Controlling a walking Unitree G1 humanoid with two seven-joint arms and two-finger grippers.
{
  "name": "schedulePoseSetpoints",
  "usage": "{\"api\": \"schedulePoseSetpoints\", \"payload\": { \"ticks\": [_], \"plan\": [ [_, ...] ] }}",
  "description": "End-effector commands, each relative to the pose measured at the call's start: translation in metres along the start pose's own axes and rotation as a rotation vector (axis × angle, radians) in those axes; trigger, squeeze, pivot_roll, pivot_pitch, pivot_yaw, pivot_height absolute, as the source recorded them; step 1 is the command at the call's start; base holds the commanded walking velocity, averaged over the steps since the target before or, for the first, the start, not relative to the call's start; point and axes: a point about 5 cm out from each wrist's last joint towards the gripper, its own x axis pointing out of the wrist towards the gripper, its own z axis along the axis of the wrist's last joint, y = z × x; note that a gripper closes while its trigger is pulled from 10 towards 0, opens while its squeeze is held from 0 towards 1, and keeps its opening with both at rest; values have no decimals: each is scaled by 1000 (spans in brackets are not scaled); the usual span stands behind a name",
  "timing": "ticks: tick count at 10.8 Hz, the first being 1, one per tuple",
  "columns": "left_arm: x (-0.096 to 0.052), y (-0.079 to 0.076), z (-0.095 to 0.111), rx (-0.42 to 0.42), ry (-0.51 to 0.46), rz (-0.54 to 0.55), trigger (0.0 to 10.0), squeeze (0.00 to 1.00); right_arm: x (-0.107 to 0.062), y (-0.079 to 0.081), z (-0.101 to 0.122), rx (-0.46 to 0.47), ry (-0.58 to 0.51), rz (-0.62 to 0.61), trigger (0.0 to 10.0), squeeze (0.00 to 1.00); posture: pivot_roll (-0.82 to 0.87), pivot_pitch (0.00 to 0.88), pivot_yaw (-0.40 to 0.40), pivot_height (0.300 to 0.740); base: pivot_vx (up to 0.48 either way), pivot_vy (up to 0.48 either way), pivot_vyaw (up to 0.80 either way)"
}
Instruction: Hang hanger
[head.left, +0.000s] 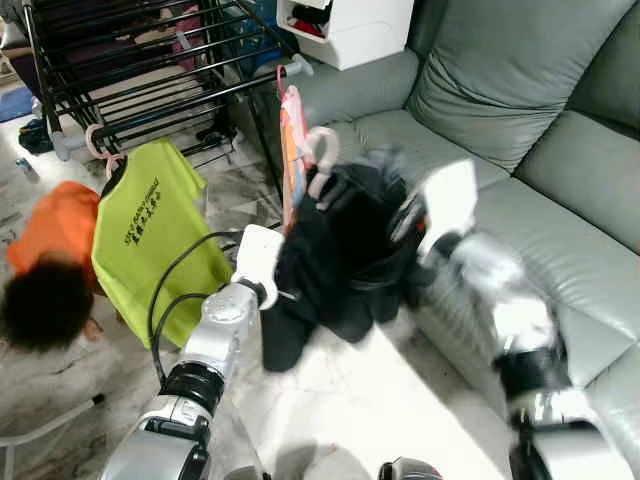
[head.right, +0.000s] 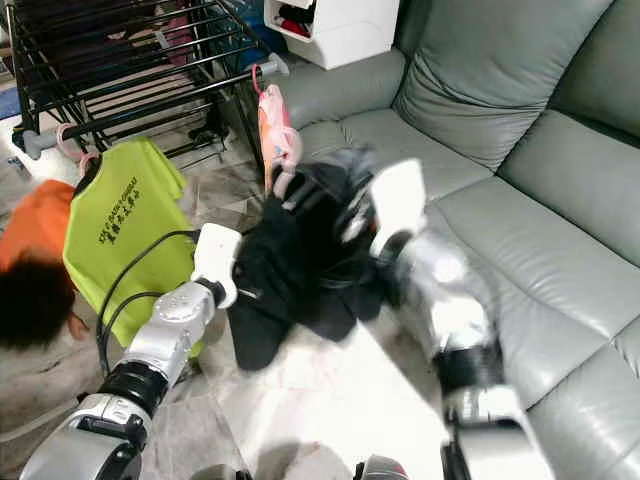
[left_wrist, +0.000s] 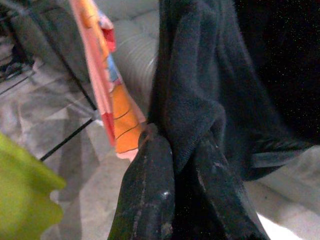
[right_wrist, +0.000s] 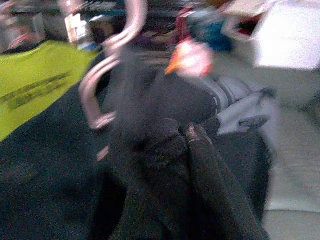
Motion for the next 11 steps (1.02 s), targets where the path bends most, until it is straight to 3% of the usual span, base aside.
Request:
{"api": "schedulePoseSetpoints", "payload": {
  "ticks": [1, 3, 4, 5, 6, 7, 9, 10, 11],
  "plan": [
    [5, 13, 20, -47, -64, 81, 0, 0, -1, 23, 7, -27, -18, 156, 0, 0, -106, 0, 57, 740, 0, 0, 0],
    [8, 14, 24, -87, -71, 105, 0, 0, -17, 62, -11, -40, 74, 407, 0, 0, -111, 0, 61, 740, 0, 0, 0],
    [9, 12, 26, -91, -75, 103, 0, 0, -20, 67, -18, -55, 107, 430, 0, 0, -112, 0, 62, 740, 0, 0, 0],
    [10, 10, 29, -94, -91, 94, 0, 0, -21, 63, -31, -131, 171, 362, 6078, 0, -112, 0, 62, 740, 0, 0, 0],
    [10, 10, 29, -91, -94, 93, 0, 0, -21, 55, -39, -164, 210, 286, 10000, 0, -109, 0, 61, 740, 0, 0, 0],
    [8, 13, 28, -74, -95, 89, 0, 0, -22, 43, -44, -146, 228, 181, 10000, 1000, -109, 0, 61, 740, 0, 0, 0],
    [6, 18, 29, -18, -108, 78, 0, 0, -35, 40, -49, -239, 264, 231, 10000, 1000, -110, 0, 65, 740, 0, 0, 0],
    [5, 21, 30, -1, -113, 64, 0, 0, -48, 43, -51, -395, 256, 343, 10000, 1000, -110, 0, 65, 740, 0, 0, 0],
    [4, 23, 30, 15, -114, 54, 0, 0, -67, 49, -53, -416, 267, 488, 10000, 1000, -110, 0, 65, 740, 0, 0, 0]
  ]
}}
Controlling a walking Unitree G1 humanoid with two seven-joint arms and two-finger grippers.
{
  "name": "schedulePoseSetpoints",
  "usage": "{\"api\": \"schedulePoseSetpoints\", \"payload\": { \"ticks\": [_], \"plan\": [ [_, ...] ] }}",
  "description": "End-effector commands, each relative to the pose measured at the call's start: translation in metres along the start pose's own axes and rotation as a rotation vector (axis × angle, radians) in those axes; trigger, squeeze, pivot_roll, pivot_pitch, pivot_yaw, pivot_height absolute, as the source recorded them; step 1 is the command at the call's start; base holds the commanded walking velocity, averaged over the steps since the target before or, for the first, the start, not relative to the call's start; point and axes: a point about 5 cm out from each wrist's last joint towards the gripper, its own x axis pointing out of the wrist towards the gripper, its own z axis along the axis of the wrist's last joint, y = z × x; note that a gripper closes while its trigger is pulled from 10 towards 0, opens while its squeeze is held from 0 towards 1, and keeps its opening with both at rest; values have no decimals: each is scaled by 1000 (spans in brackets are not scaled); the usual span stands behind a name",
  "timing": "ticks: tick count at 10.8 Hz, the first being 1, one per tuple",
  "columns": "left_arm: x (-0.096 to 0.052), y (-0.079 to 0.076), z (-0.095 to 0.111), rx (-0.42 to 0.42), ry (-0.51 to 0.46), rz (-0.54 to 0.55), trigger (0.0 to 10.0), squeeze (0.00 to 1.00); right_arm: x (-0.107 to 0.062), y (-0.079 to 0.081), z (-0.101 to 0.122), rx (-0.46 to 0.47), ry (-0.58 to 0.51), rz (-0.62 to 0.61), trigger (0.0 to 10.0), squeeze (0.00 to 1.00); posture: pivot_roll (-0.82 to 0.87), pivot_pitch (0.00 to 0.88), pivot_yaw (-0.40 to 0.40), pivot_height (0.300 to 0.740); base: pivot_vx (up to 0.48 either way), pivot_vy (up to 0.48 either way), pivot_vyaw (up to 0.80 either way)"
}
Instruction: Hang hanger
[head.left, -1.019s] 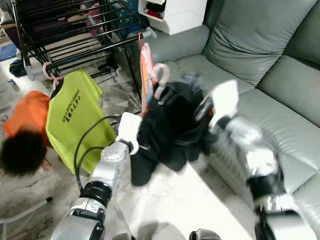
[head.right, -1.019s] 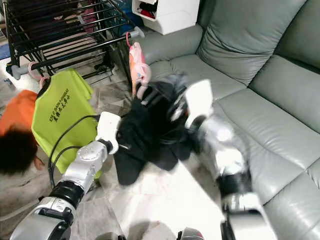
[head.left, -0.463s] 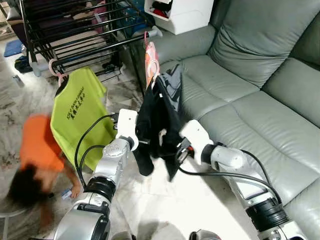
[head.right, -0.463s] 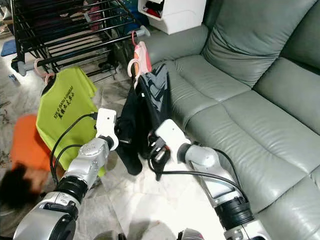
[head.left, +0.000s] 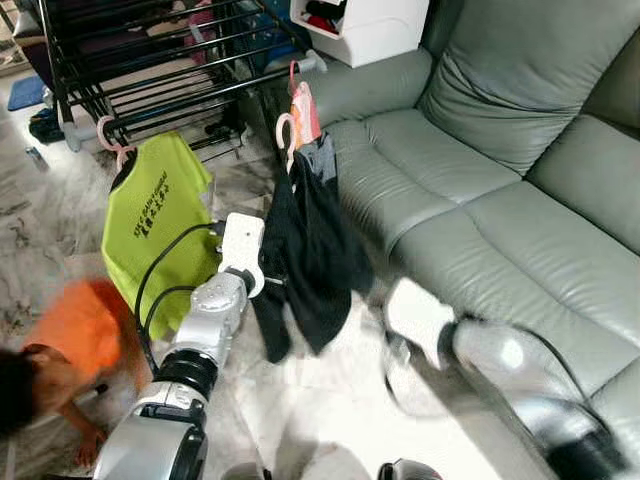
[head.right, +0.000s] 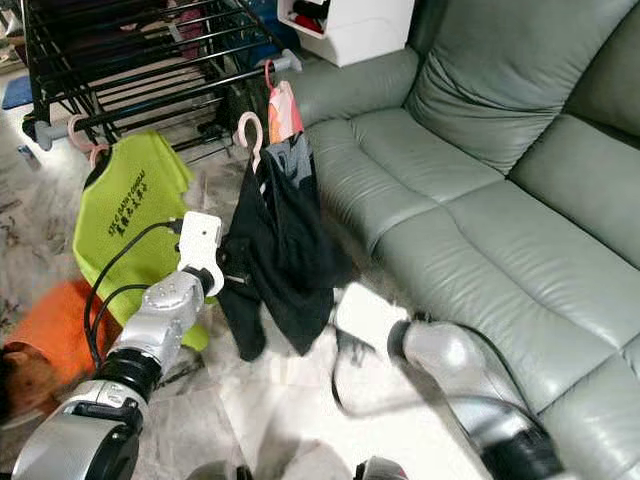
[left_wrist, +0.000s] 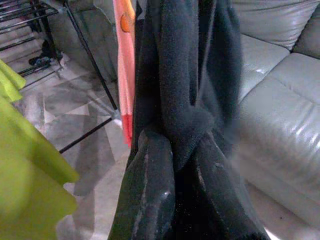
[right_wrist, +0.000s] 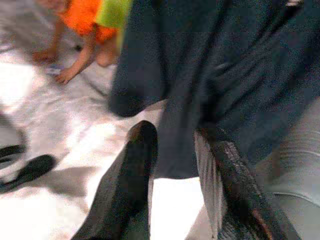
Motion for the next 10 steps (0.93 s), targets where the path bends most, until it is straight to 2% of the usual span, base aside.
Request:
{"api": "schedulePoseSetpoints", "payload": {
  "ticks": [1, 3, 5, 10],
  "plan": [
    [2, 4, 19, 29, -87, -13, 0, 0, -2, 1, 8, -5, -32, 31, 10000, 1000, -110, 0, 65, 740, 0, 0, 0],
    [0, -3, 20, 70, -108, -105, 0, 0, -13, 3, 7, 22, -42, 60, 10000, 1000, -110, 0, 65, 740, 0, 0, 0],
    [-6, -7, 22, 194, -115, -299, 0, 0, -38, -4, 10, 63, -67, 79, 10000, 1000, -120, 0, 72, 740, 0, 0, 0],
    [-19, 6, 20, 329, -76, -523, 0, 0, -73, -31, 20, 112, -107, 22, 10000, 1000, -120, 0, 76, 740, 0, 0, 0]
  ]
}}
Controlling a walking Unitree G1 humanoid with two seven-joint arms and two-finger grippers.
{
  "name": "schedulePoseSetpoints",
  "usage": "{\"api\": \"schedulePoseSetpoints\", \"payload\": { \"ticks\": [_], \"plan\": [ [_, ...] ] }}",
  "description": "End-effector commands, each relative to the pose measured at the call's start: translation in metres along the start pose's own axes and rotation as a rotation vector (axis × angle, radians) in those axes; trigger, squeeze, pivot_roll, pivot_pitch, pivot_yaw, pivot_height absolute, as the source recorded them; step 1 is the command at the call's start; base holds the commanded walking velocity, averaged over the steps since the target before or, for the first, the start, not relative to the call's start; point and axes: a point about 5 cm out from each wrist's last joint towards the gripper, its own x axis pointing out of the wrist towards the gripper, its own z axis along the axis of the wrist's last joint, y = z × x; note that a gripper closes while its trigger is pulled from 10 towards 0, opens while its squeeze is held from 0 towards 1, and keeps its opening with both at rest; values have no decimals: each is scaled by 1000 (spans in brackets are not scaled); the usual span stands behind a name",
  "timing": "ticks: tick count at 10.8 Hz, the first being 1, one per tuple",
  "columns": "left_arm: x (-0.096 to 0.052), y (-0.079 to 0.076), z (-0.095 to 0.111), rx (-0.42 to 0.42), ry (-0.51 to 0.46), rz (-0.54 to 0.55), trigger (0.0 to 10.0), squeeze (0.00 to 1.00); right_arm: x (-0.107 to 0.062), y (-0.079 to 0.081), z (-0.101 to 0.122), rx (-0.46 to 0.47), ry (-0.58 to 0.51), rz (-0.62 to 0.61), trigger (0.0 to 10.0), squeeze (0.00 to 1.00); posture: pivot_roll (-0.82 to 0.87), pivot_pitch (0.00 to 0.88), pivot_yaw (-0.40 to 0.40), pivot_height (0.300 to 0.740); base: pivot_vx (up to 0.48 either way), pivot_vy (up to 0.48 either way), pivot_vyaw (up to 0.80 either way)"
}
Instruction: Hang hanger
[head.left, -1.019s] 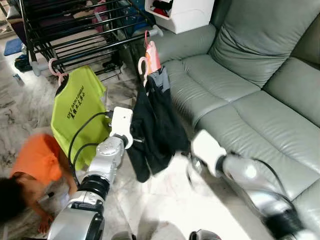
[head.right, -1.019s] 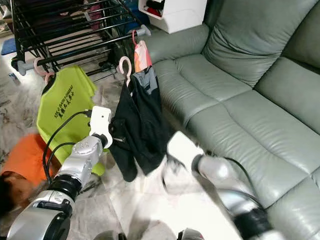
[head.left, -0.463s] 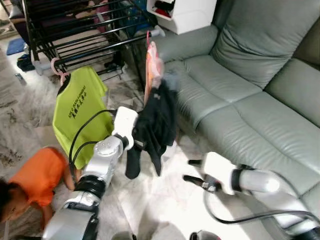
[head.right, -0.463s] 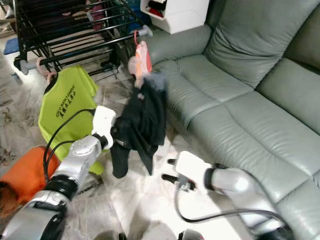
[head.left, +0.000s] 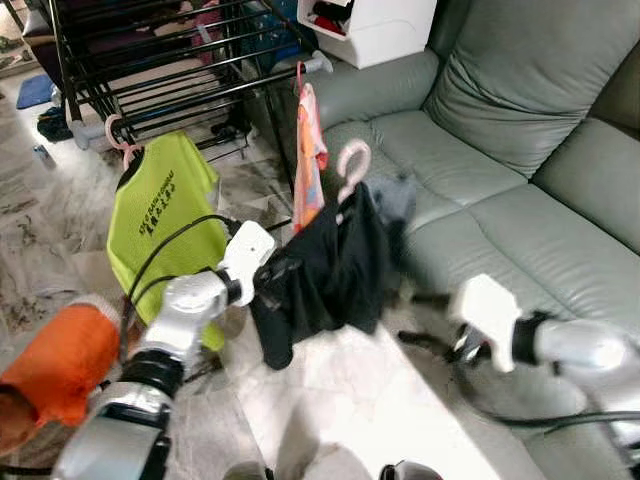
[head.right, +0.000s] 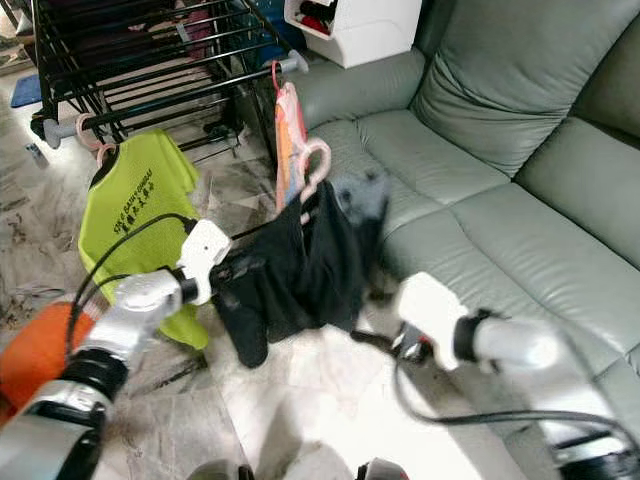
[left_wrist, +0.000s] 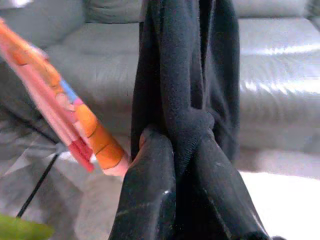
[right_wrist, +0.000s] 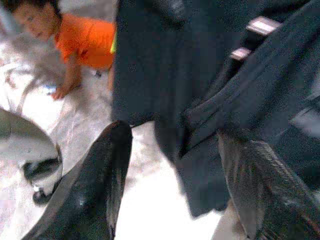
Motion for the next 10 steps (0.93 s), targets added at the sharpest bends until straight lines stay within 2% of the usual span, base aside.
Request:
{"api": "schedulePoseSetpoints", "payload": {
  "ticks": [1, 2, 5, 6, 9, 10],
  "plan": [
    [-4, 3, 14, 75, -51, -55, 0, 0, -8, -3, 13, -18, -31, 15, 10000, 1000, -122, 0, 78, 740, 0, 0, 0],
    [-6, 4, 11, 100, -25, -89, 0, 0, -15, -4, 12, -26, -10, 39, 10000, 1000, -123, 0, 80, 740, 0, 0, 0],
    [-11, 1, 15, 162, -40, -193, 0, 0, -32, -14, 9, -43, 59, 29, 10000, 1000, -125, 0, 85, 740, 0, 0, 0],
    [-13, -2, 16, 194, -40, -265, 0, 0, -42, -20, 9, -48, 84, 35, 10000, 1000, -125, 0, 85, 740, 0, 0, 0],
    [-15, -11, 16, 229, -48, -387, 0, 0, -51, -34, 16, -79, 102, 21, 10000, 1000, -129, 0, 87, 740, 0, 0, 0],
    [-15, -13, 17, 246, -51, -400, 0, 0, -52, -36, 17, -87, 111, 23, 10000, 702, -128, 0, 86, 740, 0, 0, 0]
  ]
}}
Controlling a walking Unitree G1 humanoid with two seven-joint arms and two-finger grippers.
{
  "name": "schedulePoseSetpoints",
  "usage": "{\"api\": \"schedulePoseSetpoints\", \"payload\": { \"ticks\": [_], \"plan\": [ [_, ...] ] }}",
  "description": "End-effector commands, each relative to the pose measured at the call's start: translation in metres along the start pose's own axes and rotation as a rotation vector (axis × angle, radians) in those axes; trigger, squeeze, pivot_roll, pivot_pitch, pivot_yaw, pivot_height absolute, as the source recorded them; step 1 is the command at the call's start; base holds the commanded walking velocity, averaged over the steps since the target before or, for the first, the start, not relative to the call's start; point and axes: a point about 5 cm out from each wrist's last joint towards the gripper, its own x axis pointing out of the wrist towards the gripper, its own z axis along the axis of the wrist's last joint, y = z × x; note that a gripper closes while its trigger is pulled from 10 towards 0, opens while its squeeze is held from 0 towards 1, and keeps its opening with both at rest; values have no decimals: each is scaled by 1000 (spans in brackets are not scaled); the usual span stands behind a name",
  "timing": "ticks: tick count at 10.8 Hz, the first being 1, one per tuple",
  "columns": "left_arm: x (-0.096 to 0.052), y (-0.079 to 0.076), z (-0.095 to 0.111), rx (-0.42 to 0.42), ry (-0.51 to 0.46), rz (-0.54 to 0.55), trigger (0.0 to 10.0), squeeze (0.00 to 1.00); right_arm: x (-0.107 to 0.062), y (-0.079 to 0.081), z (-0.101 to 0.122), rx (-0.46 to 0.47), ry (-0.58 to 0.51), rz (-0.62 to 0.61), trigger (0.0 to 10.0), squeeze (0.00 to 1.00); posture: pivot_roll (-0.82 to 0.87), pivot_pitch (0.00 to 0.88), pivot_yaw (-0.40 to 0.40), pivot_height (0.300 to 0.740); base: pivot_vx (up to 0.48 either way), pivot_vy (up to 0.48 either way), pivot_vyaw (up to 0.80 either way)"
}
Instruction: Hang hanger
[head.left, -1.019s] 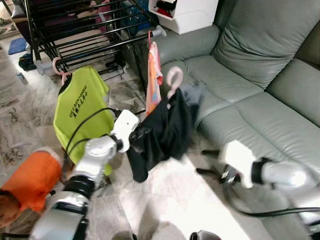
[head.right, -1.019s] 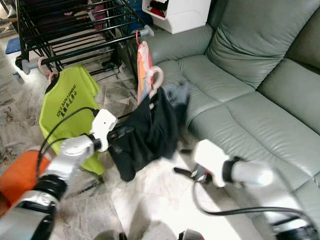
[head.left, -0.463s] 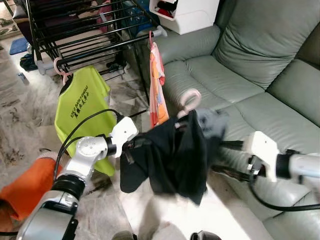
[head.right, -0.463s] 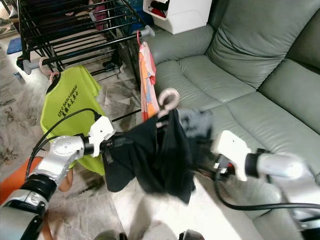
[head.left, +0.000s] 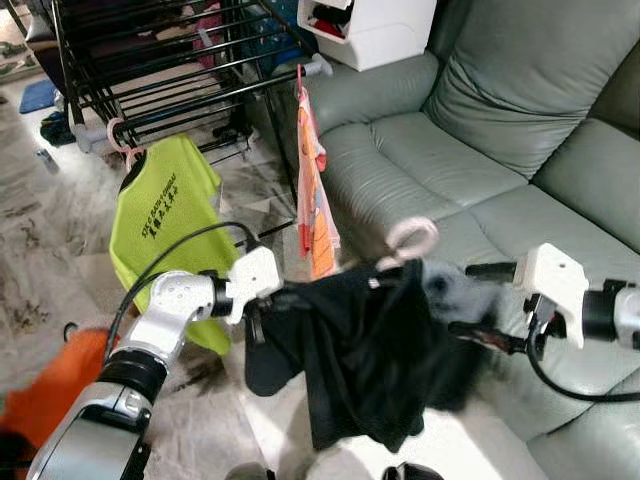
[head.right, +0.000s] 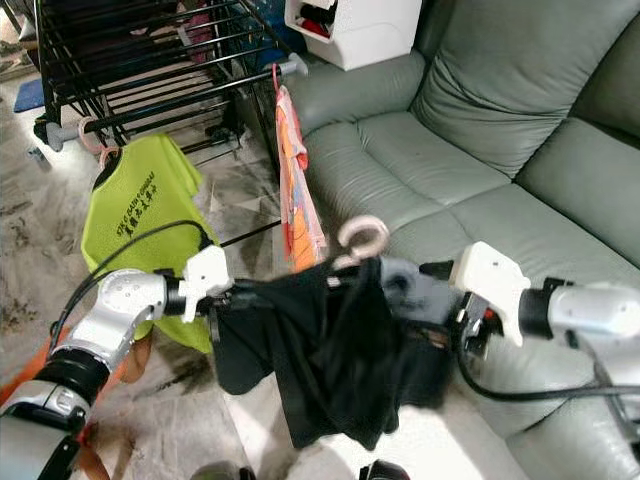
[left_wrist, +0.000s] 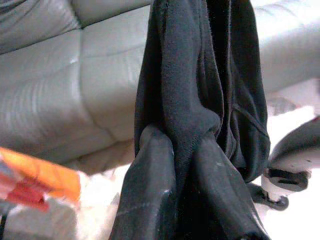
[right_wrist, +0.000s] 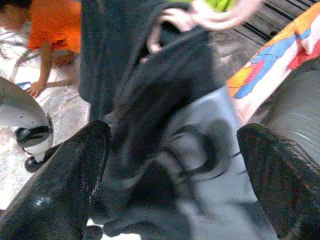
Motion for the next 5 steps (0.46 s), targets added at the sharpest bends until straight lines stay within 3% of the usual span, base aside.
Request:
{"api": "schedulePoseSetpoints", "payload": {
  "ticks": [1, 2, 5],
  "plan": [
    [-2, 3, 11, 51, -55, -9, 0, 0, -4, -3, 2, -27, 15, 16, 10000, 400, -127, 0, 84, 740, 0, 0, 0],
    [-2, 0, 13, 65, -61, -41, 0, 0, -3, -4, 3, -28, 17, 27, 10000, 0, -128, 0, 85, 740, 0, 0, 0],
    [-1, 0, 20, 105, -79, -83, 0, 0, -2, -8, 1, -47, 37, 55, 10000, 0, -129, 0, 89, 740, 0, 0, 0]
  ]
}}
